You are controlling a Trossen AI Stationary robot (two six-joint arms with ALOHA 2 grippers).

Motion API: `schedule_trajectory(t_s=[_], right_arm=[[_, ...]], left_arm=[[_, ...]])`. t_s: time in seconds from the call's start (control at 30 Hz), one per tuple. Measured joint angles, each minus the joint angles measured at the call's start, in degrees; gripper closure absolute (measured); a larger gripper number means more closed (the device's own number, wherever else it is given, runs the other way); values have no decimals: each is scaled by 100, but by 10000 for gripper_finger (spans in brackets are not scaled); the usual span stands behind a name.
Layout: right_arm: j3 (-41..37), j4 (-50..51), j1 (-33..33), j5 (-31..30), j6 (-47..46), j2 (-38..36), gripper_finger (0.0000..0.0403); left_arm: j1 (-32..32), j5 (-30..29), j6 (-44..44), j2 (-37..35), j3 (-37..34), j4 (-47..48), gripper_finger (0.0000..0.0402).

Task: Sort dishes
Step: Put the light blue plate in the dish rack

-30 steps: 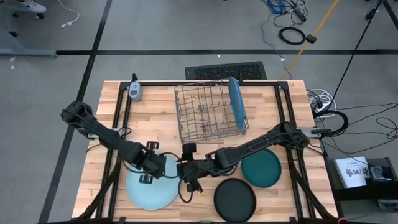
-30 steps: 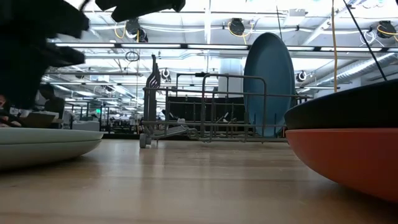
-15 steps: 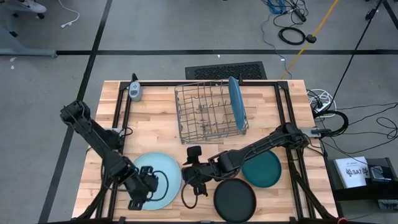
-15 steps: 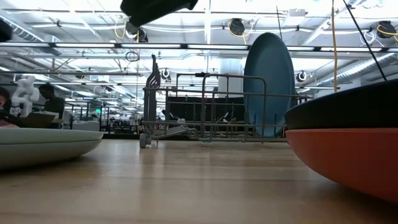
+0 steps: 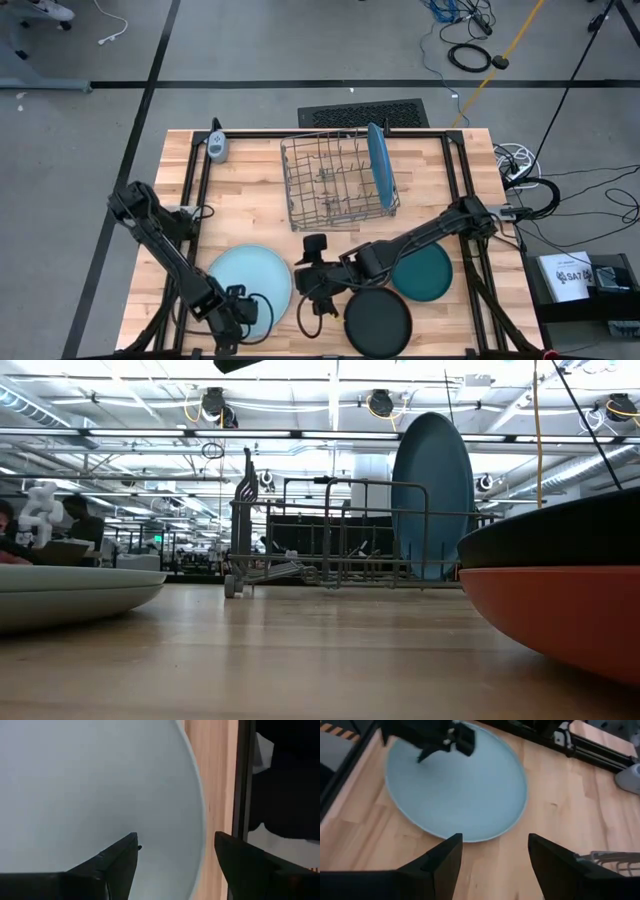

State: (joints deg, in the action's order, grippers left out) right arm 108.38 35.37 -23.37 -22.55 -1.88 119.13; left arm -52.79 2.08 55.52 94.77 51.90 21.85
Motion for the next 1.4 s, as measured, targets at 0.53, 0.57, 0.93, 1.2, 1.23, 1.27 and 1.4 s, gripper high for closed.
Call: schedule_trajectory(t_s=[0.53, 0.57, 0.93, 1.2, 1.23, 1.27, 1.4], right_arm=[[0, -45, -1, -15, -25, 0, 184], [0, -44, -1, -14, -26, 0, 184], [0, -40, 1, -17, -45, 0, 184], [-2, -39, 3, -15, -43, 0, 184], [-2, -39, 3, -15, -45, 0, 184], [-2, -43, 3, -13, -45, 0, 184], [-2, -109, 3, 16, -54, 0, 184]], left_arm=[[-247, -622, 57, 504, 35, -308, 140], [-222, -639, -2, 518, 33, -293, 140], [-198, -615, -197, 244, -15, -241, 139], [-62, -812, -253, 335, 13, 587, 139], [-21, -884, -282, 335, 11, 640, 139], [13, -958, -297, 337, 10, 676, 139], [148, -1294, -325, 340, 8, 912, 139]])
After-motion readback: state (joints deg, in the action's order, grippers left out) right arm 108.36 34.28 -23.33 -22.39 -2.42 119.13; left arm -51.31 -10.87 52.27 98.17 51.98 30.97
